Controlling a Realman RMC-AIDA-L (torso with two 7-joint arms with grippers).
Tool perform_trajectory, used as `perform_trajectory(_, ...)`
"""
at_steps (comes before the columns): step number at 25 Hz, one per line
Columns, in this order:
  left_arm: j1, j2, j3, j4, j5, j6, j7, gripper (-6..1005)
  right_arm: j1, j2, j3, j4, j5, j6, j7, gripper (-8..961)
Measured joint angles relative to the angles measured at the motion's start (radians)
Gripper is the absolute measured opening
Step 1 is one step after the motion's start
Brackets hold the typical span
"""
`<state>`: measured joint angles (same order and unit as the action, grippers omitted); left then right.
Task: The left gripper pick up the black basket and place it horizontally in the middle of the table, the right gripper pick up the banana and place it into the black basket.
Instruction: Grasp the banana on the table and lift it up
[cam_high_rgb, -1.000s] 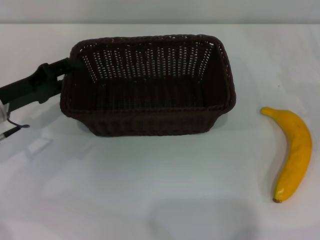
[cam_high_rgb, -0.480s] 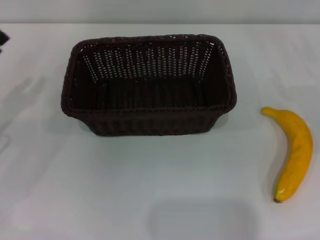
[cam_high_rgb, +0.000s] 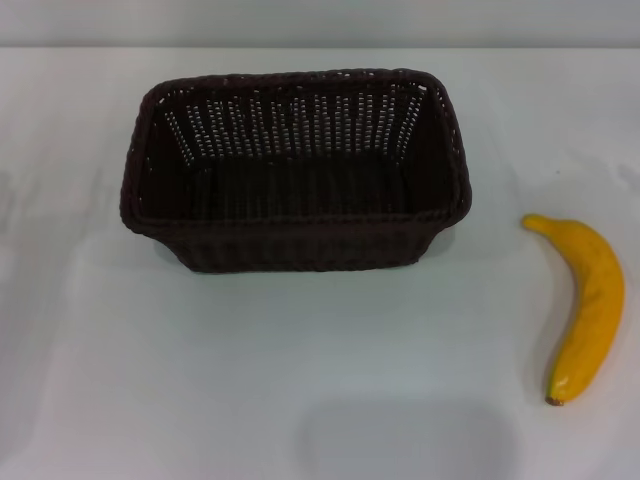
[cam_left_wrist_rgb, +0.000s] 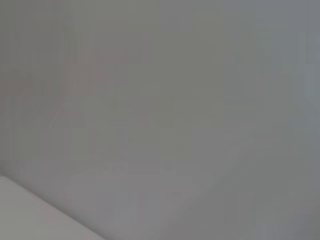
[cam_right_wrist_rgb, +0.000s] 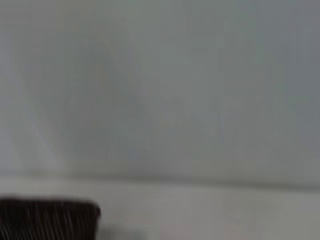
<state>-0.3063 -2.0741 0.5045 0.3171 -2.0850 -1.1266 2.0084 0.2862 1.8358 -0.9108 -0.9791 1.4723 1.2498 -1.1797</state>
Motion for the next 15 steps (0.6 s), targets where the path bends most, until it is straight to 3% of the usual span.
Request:
perform_trajectory(2,0.001,0.0,0.0,-0.01,-0.015,0.001,0.031,626,0.003,0.024,-0.001,-0.204,-0.233,0.037,0.214,800)
perform_trajectory(4,0.001,-0.001,0.0,-0.025,-0.035,-0.001,0.061,625,0.017,0.064,-0.002,-0.357,-0.403,0.094,0.343,797)
perform_trajectory(6,0.001,-0.002,0.0,-0.048,-0.07,-0.007,0.1,625,0.049,0.127,-0.002,-0.477,-0.561,0.188,0.436,794)
perform_trajectory(8,-0.002,-0.002,0.0,-0.067,-0.094,-0.01,0.13,625,0.08,0.163,-0.027,-0.541,-0.666,0.256,0.492,792)
perform_trajectory(15,-0.008,-0.003,0.0,-0.09,-0.127,-0.015,0.17,625,0.127,0.175,-0.266,-0.55,-0.813,0.259,0.666,783)
